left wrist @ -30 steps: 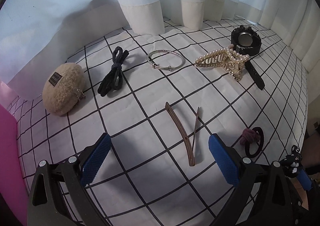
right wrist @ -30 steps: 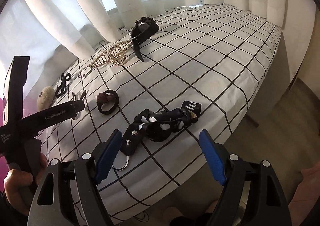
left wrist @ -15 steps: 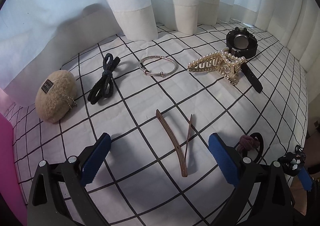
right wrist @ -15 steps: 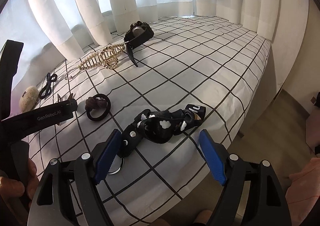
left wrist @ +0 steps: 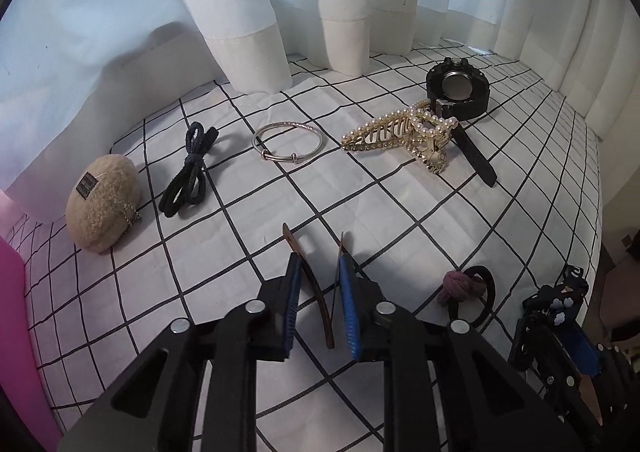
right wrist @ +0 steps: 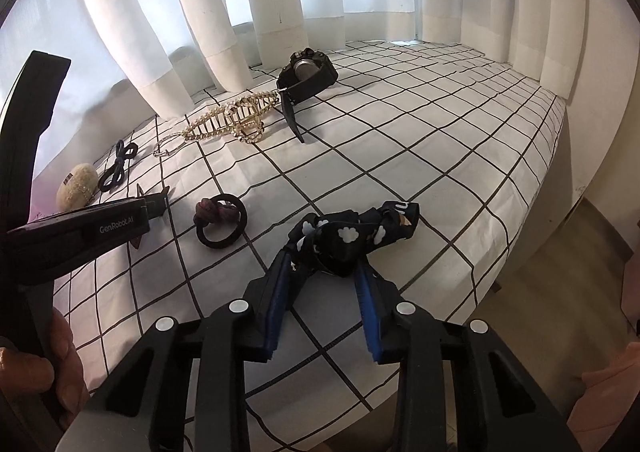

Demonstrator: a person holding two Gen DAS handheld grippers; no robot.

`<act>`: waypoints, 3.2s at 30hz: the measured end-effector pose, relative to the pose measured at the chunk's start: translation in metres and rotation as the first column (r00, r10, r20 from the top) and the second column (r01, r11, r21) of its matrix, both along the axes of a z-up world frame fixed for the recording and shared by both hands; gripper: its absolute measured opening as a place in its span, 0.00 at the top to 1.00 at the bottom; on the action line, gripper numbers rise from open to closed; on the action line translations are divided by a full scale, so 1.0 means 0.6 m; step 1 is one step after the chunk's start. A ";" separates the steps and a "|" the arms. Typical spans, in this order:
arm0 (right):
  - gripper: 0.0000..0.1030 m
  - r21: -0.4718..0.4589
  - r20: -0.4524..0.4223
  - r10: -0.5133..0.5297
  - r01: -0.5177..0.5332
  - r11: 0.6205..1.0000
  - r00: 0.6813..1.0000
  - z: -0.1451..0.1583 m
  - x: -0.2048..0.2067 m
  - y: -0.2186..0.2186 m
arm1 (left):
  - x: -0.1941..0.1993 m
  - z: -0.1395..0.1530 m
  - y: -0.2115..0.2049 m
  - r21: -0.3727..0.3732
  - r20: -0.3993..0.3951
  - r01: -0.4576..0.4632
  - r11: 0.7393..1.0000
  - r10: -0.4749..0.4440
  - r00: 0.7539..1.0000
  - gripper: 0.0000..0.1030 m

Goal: Organize jewelry
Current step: 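Close left tool on the brown clip while right tool grips the black hair ties, then carry the brown clip with left tool while right tool carries the hair ties to the tub, then open left tool inside the tub while right tool releases the hair ties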

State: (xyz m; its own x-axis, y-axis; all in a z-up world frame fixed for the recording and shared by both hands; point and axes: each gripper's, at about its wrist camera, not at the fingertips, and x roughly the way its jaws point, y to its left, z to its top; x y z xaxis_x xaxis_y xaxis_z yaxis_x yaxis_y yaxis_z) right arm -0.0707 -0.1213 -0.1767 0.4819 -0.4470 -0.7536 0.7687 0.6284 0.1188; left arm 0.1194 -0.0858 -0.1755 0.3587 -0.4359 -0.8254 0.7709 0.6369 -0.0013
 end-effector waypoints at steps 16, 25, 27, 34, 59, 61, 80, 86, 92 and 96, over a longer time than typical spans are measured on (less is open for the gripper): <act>0.96 -0.001 0.070 0.051 -0.051 0.999 0.996 0.035 -0.026 -0.001 | -0.009 0.040 0.021 -0.039 0.010 -0.029 0.999 0.029 1.000 0.86; 0.96 -0.047 0.071 0.120 -0.117 0.992 0.990 0.105 -0.041 -0.007 | -0.024 0.090 0.040 -0.062 0.006 -0.049 0.997 0.049 0.999 0.86; 0.96 -0.056 0.070 0.135 -0.131 0.990 0.988 0.126 -0.043 -0.012 | -0.027 0.105 0.046 -0.070 0.000 -0.055 0.996 0.055 0.999 0.86; 0.96 -0.102 0.095 0.213 -0.203 0.974 0.972 0.209 -0.043 -0.026 | -0.043 0.173 0.069 -0.117 0.018 -0.064 0.991 0.066 0.998 0.86; 0.96 -0.226 0.224 0.922 -0.903 0.365 0.317 0.416 0.221 -0.035 | -0.072 0.373 0.219 -0.225 0.061 -0.729 0.646 0.756 0.651 0.85; 0.96 -0.221 0.243 0.938 -0.927 0.303 0.249 0.428 0.242 -0.004 | -0.074 0.384 0.251 -0.224 0.066 -0.771 0.597 0.798 0.599 0.85; 0.96 -0.050 0.156 0.960 -0.973 -0.226 -0.231 0.457 0.454 0.397 | -0.031 0.345 0.529 -0.125 -0.086 -0.971 0.201 0.973 0.213 0.84; 0.96 0.178 0.056 0.964 -0.947 -0.267 -0.261 0.385 0.524 0.482 | 0.001 0.308 0.578 -0.055 -0.170 -0.988 0.142 0.974 0.149 0.83; 0.91 0.305 -0.053 0.974 -0.932 -0.195 -0.221 0.330 0.575 0.521 | 0.027 0.271 0.610 0.021 -0.258 -0.993 0.120 0.960 0.110 0.80; 0.44 0.268 -0.056 0.984 -0.952 -0.149 -0.169 0.338 0.589 0.525 | 0.030 0.258 0.612 0.055 -0.263 -0.991 0.125 0.959 0.106 0.78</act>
State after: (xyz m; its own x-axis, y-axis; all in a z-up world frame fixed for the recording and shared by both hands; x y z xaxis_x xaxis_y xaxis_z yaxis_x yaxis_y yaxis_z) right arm 0.2828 0.1938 0.0261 0.1518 0.4666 -0.8714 -0.6982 0.6747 0.2396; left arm 0.1375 0.2814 -0.0206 0.3993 0.0793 -0.9134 -0.5491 0.8185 -0.1690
